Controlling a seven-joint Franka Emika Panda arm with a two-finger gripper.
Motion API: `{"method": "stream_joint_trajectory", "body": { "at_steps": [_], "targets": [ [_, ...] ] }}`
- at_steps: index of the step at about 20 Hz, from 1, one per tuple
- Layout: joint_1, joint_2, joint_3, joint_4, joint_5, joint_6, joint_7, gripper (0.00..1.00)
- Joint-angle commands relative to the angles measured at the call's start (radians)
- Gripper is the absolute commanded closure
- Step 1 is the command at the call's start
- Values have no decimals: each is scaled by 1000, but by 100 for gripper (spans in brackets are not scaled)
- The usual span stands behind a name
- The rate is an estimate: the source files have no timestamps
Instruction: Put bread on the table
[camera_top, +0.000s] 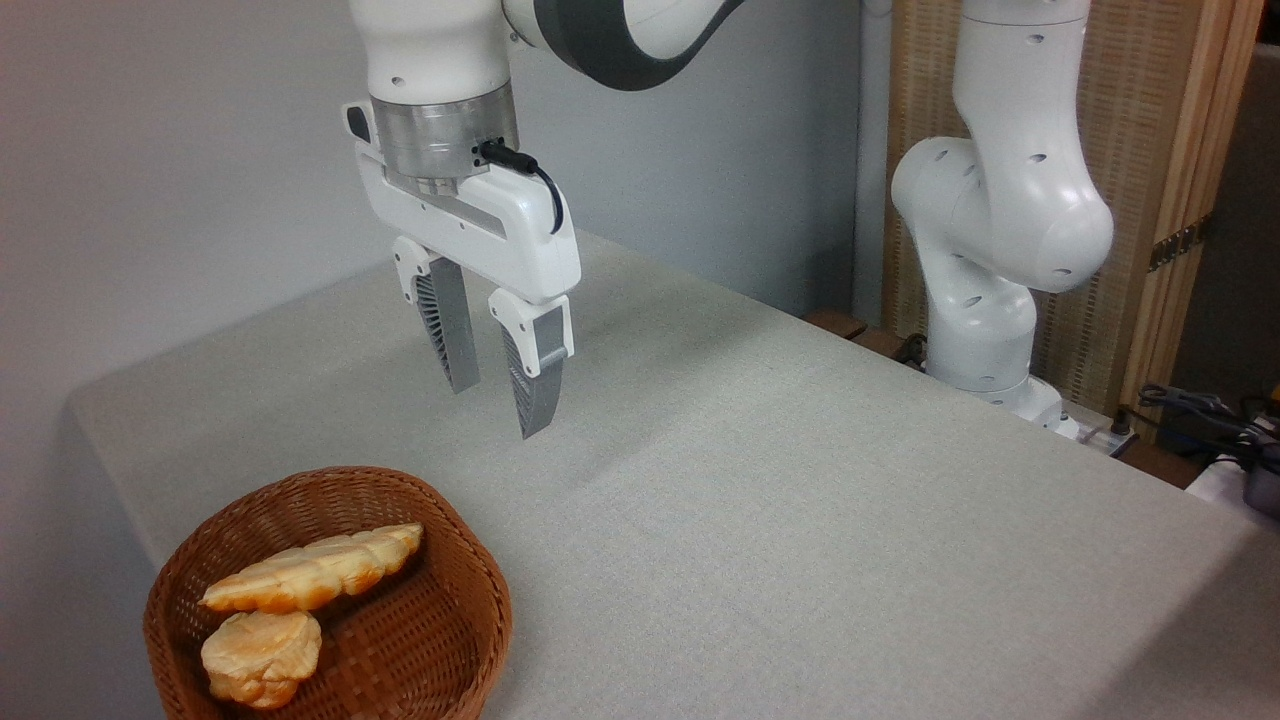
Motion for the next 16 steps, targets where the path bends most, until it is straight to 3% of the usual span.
{"method": "stream_joint_trajectory", "body": {
  "at_steps": [1, 16],
  "targets": [
    [-5, 9, 5, 22, 4, -22, -15, 0],
    [-6, 24, 3, 22, 11, -7, -12, 0]
  ]
}}
